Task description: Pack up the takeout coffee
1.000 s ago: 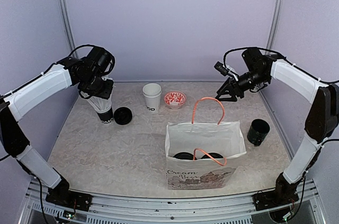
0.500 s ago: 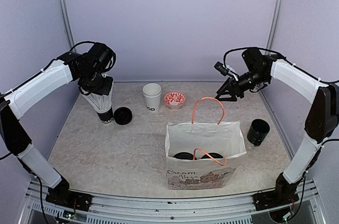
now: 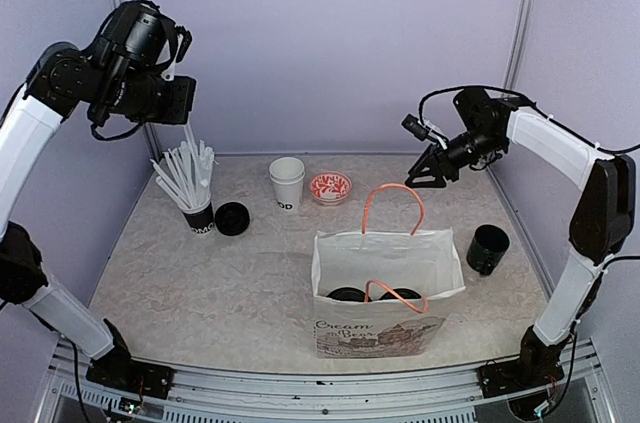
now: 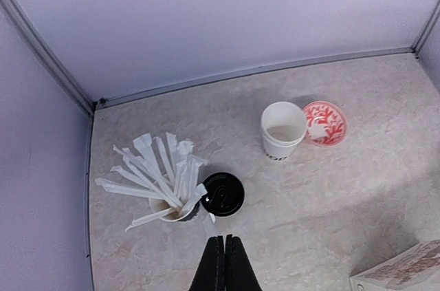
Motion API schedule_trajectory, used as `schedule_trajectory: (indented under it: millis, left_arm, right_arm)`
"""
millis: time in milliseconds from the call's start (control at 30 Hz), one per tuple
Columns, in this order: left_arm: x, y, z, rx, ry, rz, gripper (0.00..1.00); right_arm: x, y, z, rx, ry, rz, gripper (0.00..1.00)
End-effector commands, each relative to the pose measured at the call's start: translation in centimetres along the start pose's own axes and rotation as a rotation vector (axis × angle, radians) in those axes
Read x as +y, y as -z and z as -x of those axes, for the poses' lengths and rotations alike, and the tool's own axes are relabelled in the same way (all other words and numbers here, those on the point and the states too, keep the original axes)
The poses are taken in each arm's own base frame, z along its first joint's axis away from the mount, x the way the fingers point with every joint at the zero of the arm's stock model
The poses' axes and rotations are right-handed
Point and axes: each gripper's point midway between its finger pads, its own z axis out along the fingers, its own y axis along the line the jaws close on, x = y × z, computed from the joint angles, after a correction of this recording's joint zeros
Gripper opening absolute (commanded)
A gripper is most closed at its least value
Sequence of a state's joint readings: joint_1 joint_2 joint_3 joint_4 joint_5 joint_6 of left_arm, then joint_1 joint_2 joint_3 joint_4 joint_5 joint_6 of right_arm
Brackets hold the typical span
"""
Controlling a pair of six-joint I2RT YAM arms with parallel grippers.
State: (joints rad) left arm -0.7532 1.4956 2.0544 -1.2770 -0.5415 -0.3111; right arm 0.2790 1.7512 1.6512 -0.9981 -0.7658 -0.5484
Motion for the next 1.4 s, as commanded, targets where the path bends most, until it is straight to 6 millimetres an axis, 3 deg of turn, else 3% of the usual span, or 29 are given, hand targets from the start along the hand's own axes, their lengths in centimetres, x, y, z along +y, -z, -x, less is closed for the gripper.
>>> schedule_trajectory:
  millis: [0, 100, 233, 367, 500, 833, 1133, 1267, 1367]
  left_arm:
    - [-3.4, 6.5, 2.8, -0.146, 0.032, -0.217, 0.00]
    - [-7.3, 10.7, 3.8, -0.238, 0.019, -0.462, 0.00]
    - [-11.1, 15.3, 3.7, -0.278, -0.004, -0.742, 0.00]
    - [-13.9, 18.2, 2.8, -0.264, -0.047, -0.921, 0.00]
    - [-16.6, 19.7, 2.2, -0.262, -0.058, -1.073, 0.00]
    - [-23.9, 17.8, -0.5, -0.267, -0.043, -1.321, 0.00]
    - [-27.9, 14.8, -1.9, -0.329, -0.001, -1.347, 0.00]
    - [-30.3, 13.2, -3.5, -0.296, -0.011, -1.375, 0.00]
    - [-32.2, 13.7, -4.2, -0.306, -0.033, -1.422, 0.00]
  right_arm:
    - [-0.3, 0.4, 0.3, 0.020, -0.010, -0.016, 0.55]
    - [-0.3, 0.5, 0.2, 0.021, -0.018, -0.018, 0.55]
    - [-0.3, 0.5, 0.0, 0.024, -0.023, -0.033, 0.55]
    - [-0.4, 0.6, -0.4, 0.033, -0.029, -0.046, 0.55]
    - [-0.3, 0.6, -0.7, 0.038, -0.030, -0.054, 0.55]
    - [-0.2, 0.5, -1.1, 0.043, -0.028, -0.053, 0.55]
    - [-0.2, 0.2, -1.5, 0.051, -0.024, -0.046, 0.55]
    - [-0.2, 0.1, -1.7, 0.055, -0.024, -0.045, 0.55]
    - [-0.2, 0.0, -1.9, 0.056, -0.023, -0.044, 0.55]
